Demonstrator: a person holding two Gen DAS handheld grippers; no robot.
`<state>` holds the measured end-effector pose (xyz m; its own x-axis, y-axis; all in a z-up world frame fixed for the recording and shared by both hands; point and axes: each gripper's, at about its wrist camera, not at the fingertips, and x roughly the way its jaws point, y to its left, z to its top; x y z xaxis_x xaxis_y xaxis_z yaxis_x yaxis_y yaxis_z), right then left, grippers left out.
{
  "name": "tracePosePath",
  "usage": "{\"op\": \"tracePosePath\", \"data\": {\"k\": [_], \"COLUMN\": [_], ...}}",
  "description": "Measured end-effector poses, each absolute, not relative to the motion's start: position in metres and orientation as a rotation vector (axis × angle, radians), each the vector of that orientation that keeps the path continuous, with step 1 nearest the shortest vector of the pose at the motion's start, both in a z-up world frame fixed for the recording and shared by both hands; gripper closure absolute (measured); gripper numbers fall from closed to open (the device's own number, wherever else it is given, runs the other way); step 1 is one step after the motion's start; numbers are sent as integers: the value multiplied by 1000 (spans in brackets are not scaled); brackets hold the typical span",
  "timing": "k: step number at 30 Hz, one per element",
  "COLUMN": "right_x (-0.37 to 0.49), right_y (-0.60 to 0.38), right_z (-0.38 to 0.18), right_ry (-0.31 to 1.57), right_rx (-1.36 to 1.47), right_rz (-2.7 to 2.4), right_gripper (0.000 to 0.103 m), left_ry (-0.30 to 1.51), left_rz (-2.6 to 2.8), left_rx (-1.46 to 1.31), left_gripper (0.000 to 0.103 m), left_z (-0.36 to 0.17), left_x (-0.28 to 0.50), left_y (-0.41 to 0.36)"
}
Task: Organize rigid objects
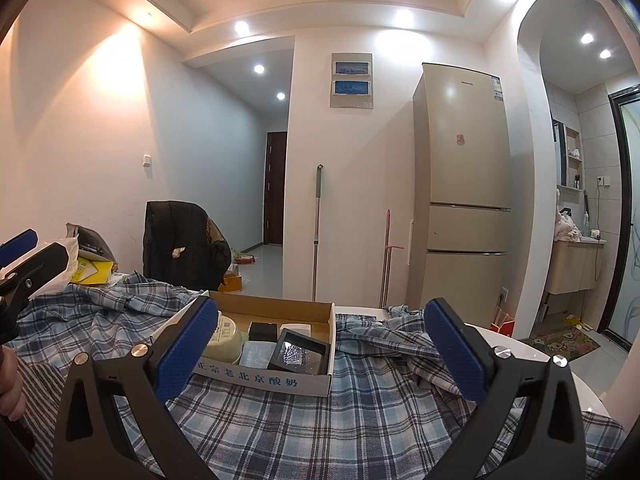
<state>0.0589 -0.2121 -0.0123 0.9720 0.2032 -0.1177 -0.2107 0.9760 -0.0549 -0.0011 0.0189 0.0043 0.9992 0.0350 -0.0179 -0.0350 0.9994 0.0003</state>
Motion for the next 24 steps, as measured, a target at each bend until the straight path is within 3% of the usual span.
{"op": "tracePosePath", "data": {"k": [24], "right_x": [59], "right_y": [-213], "right_z": [-13], "right_ry": [114], "right_rx": [-67], "right_rz": [208], "right_gripper": [0], "left_ry": [22], "left_rz": [45], "left_rx": [-1], "left_gripper": [0], "left_z": [3], "left_x": [-2], "left_y": [21]}}
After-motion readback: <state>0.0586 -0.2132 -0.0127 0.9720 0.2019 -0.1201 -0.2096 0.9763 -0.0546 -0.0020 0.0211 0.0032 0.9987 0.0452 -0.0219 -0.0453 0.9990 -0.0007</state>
